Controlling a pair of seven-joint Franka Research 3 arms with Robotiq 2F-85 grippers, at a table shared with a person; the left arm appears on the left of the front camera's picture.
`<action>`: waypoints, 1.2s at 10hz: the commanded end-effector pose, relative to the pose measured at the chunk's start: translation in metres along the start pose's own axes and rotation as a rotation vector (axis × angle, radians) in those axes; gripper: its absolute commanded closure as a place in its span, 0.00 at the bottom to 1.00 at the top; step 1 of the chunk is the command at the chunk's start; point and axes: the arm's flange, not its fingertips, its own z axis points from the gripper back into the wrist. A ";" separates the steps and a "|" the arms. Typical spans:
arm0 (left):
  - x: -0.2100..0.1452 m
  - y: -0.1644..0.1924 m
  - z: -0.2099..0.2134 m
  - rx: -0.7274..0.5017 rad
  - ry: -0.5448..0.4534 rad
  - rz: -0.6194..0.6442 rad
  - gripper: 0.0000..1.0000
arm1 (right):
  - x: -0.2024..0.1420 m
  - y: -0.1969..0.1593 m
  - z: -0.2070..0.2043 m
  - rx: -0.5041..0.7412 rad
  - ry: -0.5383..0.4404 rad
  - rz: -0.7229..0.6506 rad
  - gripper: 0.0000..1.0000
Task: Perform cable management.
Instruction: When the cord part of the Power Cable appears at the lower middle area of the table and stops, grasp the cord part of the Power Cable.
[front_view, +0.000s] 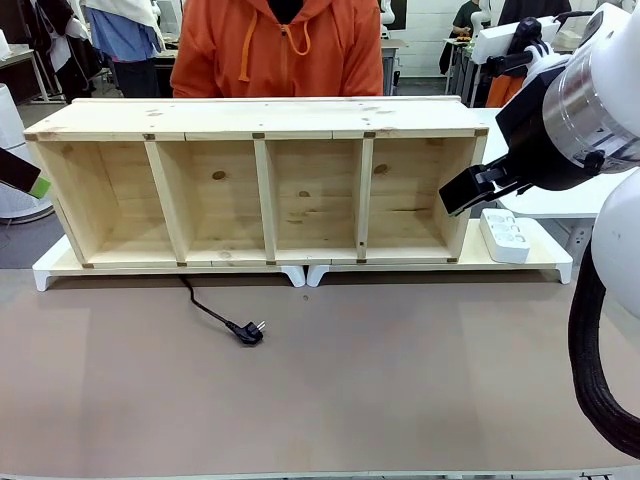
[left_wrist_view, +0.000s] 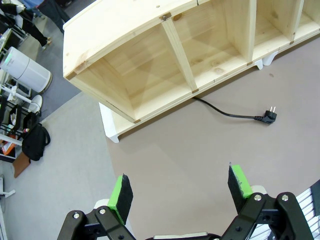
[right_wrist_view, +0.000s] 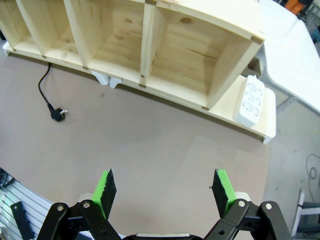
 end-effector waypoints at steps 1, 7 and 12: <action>0.001 0.000 -0.001 0.002 -0.002 0.003 0.00 | 0.000 0.000 0.000 -0.002 0.001 0.007 0.00; 0.001 0.000 -0.001 0.002 -0.002 0.003 0.00 | 0.000 0.000 0.000 -0.002 0.001 0.007 0.00; 0.001 0.000 -0.001 0.002 -0.002 0.003 0.00 | 0.024 0.015 -0.012 0.047 0.045 0.058 0.00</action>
